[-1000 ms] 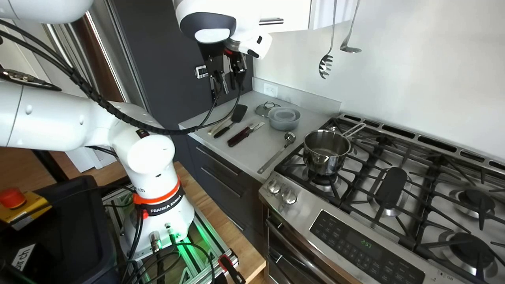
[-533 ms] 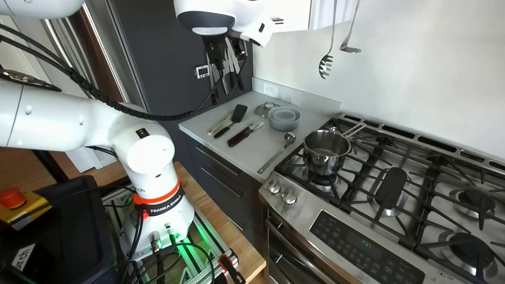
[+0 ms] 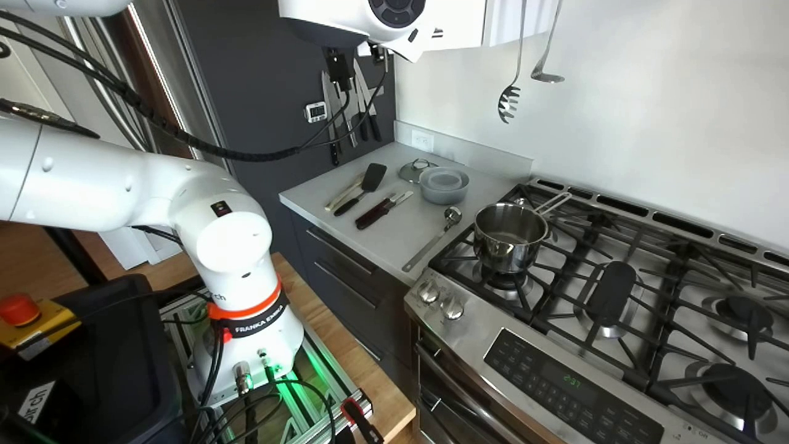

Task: Close the opened shelf door on the left of the cabinet

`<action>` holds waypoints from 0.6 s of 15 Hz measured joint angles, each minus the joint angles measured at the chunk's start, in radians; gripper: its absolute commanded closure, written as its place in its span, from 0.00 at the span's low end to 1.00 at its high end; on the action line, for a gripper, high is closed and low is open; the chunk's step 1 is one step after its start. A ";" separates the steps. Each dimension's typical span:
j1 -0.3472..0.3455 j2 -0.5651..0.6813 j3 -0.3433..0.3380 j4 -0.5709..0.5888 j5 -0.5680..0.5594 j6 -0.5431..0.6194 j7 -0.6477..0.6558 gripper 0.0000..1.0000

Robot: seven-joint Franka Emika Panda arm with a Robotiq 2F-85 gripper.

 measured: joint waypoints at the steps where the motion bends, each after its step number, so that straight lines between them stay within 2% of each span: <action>1: -0.003 0.011 0.009 0.006 0.029 -0.003 -0.004 0.00; 9: -0.047 0.110 0.097 0.055 0.094 -0.023 0.000 0.00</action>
